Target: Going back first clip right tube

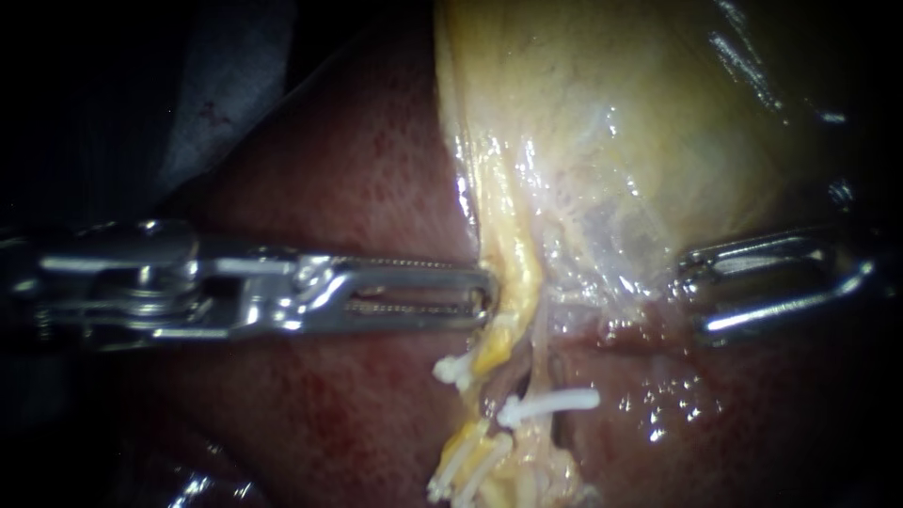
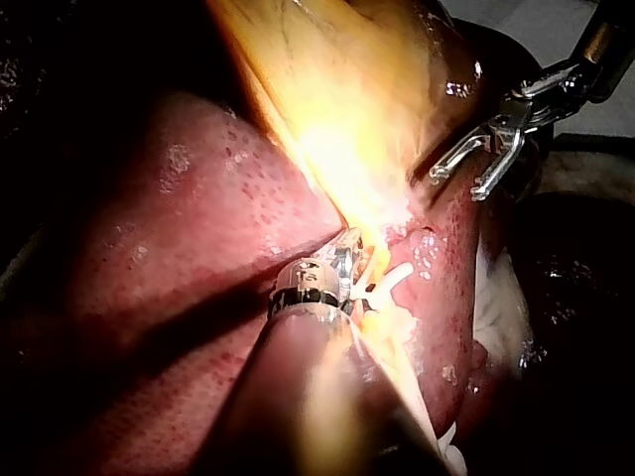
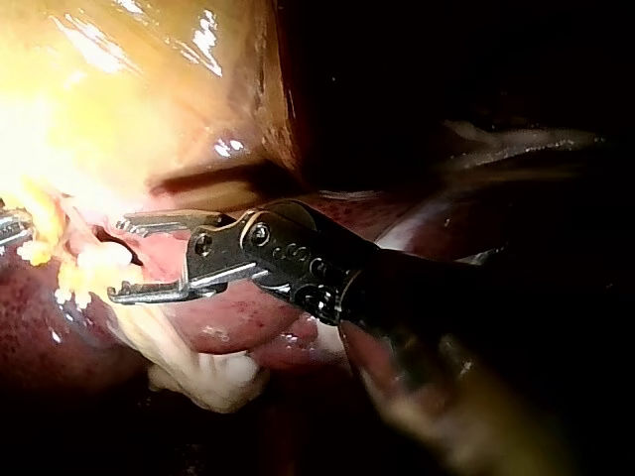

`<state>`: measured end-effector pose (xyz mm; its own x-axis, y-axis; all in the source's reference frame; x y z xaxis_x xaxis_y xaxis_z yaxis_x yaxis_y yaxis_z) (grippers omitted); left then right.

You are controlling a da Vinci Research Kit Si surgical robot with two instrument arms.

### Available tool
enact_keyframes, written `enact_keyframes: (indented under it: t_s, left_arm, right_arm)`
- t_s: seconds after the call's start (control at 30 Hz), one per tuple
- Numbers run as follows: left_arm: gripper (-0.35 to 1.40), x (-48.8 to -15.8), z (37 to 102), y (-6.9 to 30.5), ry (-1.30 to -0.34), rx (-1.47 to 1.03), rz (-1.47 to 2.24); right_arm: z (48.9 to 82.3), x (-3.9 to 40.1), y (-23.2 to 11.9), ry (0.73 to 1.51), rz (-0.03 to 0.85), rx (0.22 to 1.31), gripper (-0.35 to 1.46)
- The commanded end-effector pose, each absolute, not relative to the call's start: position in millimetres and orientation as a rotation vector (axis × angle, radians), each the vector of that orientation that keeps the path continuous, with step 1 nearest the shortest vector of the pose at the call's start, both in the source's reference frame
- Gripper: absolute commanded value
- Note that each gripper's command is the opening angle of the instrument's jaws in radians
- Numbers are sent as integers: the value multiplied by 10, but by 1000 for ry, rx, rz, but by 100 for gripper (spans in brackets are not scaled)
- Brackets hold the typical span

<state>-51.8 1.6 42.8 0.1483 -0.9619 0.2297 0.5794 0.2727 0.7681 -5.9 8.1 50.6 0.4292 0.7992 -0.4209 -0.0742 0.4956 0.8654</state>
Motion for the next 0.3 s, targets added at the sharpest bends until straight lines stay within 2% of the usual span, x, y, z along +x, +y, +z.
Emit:
enact_keyframes:
  t_s: [0.03,0.3]
  left_arm:
    - [-35,-518,427,16,-805,585,-1203]
    - [-35,-517,427,16,-805,586,-1203]
  right_arm:
    - [506,-59,81,977,646,891,41]
    - [506,-60,81,977,646,891,41]
